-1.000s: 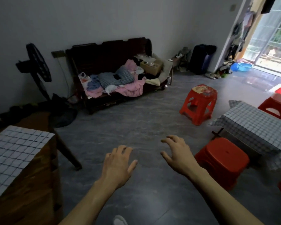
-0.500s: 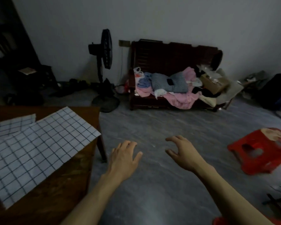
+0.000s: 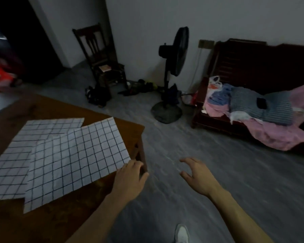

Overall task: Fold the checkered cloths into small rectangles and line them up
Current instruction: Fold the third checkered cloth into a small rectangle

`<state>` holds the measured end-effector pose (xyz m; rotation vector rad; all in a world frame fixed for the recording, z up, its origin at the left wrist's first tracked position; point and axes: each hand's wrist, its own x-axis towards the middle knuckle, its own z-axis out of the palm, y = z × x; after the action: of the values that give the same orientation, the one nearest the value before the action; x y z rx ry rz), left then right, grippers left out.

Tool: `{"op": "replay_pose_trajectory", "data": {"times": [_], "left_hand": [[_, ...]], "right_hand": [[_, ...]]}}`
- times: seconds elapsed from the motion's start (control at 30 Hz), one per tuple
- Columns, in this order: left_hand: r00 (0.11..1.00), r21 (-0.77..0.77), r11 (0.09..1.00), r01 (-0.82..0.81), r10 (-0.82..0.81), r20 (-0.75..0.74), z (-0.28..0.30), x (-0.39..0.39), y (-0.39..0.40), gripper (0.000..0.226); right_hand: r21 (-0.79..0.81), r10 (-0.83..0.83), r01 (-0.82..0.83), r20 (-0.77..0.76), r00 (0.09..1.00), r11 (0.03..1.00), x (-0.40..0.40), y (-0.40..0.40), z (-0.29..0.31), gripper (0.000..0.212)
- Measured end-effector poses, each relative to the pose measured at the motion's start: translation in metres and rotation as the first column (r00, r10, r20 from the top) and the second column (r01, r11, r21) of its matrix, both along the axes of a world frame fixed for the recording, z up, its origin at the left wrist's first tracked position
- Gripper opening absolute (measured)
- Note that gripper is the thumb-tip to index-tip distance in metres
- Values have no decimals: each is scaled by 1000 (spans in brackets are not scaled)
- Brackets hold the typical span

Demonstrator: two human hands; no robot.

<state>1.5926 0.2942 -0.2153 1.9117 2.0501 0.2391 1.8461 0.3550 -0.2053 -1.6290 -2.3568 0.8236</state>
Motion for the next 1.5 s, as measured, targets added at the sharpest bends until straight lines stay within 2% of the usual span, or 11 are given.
{"op": "replay_pose_trajectory", "data": {"times": [0.2,0.47,0.57,0.67,0.77,0.87,1.03,1.17,1.27,1.4,1.5], "left_hand": [[982,-46,984,-173,169,-78,10,25,38,53],[919,-42,920,-389,384,-93,-4,4,40,67],[897,-70,896,-438,431,-95,-15,-8,52,53],[882,-87,878,-471,465,-75,-30,-20,70,49],[854,-92,849,-520,520,-26,-50,-35,80,66],[807,-48,806,-590,590,-18,-75,-46,85,49],[785,-64,782,-620,620,-25,-101,-42,85,55],[743,27,743,-669,670,-14,-112,-26,87,66],[700,48,701,-712,713,-26,-119,-25,94,69],[653,101,655,-749,755,-51,-118,-25,100,37],[609,129,620,-774,785,-111,-111,-21,104,17]], "right_hand": [[-8,160,-160,-15,987,987,14,96,-9,45],[-21,394,-400,-125,910,916,-53,154,-19,40],[-22,467,-475,-143,872,880,-76,170,-27,38],[-4,514,-517,-105,851,856,-96,192,-32,41],[3,590,-590,-22,807,807,-119,220,-31,42],[-16,658,-659,85,749,752,-146,250,-29,45],[-29,720,-725,149,678,688,-205,271,-39,49],[-47,803,-808,154,575,587,-240,259,-58,49],[-63,883,-892,189,430,448,-256,250,-71,53],[-51,957,-970,187,224,237,-271,254,-91,58],[-31,973,-987,177,150,157,-277,265,-107,66]]}}
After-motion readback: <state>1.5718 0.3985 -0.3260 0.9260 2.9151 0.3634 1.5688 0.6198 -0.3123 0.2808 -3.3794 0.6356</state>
